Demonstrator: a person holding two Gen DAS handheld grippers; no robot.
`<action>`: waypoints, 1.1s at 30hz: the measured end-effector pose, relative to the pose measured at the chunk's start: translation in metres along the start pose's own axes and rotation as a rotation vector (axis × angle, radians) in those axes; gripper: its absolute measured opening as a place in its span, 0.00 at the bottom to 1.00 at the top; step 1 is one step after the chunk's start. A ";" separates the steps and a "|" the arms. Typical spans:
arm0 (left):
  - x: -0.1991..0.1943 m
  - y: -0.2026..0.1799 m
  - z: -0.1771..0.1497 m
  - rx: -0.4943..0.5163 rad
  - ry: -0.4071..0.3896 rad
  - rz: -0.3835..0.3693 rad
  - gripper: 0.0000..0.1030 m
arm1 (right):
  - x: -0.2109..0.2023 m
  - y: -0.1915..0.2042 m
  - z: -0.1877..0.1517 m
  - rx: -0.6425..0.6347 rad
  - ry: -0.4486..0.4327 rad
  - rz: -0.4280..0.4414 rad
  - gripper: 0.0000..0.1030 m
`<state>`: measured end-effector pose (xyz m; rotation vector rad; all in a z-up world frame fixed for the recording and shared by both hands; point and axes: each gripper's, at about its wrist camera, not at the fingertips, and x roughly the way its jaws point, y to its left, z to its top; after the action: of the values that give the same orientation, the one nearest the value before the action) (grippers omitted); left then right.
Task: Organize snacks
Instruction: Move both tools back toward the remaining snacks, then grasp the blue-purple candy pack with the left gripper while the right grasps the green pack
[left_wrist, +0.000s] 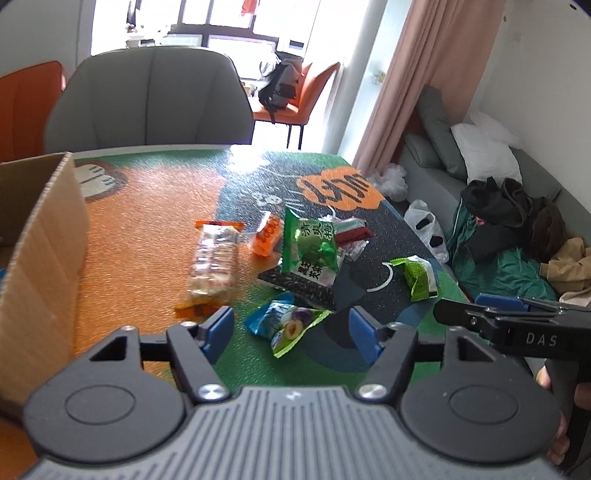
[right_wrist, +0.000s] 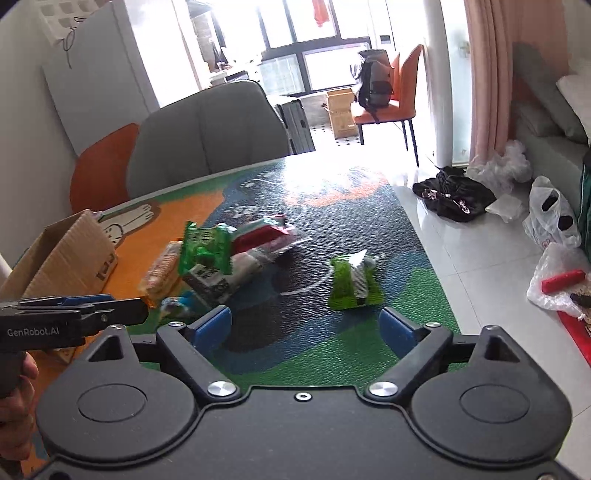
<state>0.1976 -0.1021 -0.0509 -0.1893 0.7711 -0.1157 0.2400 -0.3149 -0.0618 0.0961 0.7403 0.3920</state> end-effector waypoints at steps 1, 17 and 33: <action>0.004 -0.001 0.001 0.004 0.006 -0.003 0.66 | 0.002 -0.002 0.001 0.003 0.003 -0.003 0.85; 0.055 0.004 0.004 0.014 0.063 0.006 0.58 | 0.037 -0.024 0.008 0.047 0.050 -0.005 0.79; 0.047 0.016 0.003 -0.023 0.042 0.010 0.27 | 0.064 -0.019 0.020 0.014 0.042 -0.064 0.68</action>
<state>0.2335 -0.0939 -0.0841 -0.2057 0.8153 -0.1015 0.3026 -0.3070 -0.0918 0.0776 0.7858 0.3287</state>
